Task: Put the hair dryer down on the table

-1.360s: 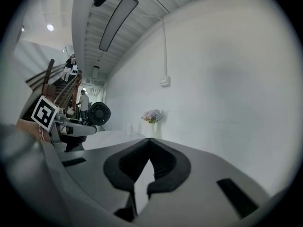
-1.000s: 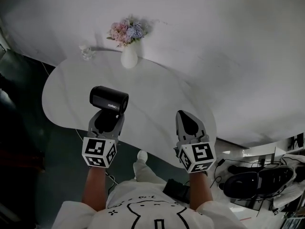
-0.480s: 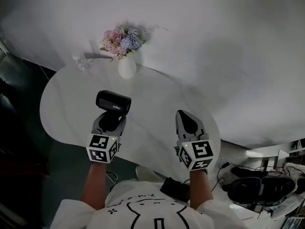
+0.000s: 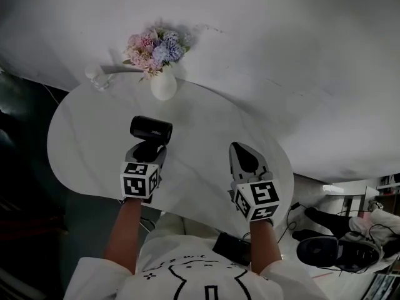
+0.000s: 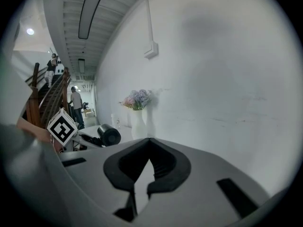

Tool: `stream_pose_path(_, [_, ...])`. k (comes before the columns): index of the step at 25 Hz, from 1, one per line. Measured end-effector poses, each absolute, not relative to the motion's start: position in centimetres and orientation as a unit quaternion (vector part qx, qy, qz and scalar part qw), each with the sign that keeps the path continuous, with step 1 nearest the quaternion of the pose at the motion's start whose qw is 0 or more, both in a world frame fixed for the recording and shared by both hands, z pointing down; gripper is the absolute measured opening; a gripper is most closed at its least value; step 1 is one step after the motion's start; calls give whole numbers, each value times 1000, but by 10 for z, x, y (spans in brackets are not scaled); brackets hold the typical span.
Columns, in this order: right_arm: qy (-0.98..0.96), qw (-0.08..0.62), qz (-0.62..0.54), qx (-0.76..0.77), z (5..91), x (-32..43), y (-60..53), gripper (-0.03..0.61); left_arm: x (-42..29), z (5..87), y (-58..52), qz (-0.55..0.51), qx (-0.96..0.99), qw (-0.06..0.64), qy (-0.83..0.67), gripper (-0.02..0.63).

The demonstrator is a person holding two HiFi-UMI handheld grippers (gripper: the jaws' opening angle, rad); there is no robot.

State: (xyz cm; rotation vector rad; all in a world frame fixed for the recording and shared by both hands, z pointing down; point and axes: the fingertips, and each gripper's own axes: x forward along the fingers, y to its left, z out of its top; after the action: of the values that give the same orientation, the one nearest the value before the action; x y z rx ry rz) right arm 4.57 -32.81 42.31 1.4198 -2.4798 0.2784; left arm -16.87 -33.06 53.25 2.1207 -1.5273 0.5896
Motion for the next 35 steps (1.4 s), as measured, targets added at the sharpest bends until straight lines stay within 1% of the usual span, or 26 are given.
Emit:
stream_pose_path(6, [-840, 149, 99, 513, 429, 40, -327, -5, -178, 560, -346, 230, 763, 266, -542, 247])
stream_pose_path(23, [-818, 173, 109, 537, 438, 14, -347, -5, -191, 620, -376, 292, 746, 312, -511, 247])
stream_pose_path(28, [-814, 176, 114, 541, 442, 15, -346, -5, -191, 624, -375, 304, 744, 310, -508, 247])
stream_pose_path(35, [-814, 175, 112, 542, 441, 13, -346, -5, -190, 628, -375, 330, 738, 288, -514, 249])
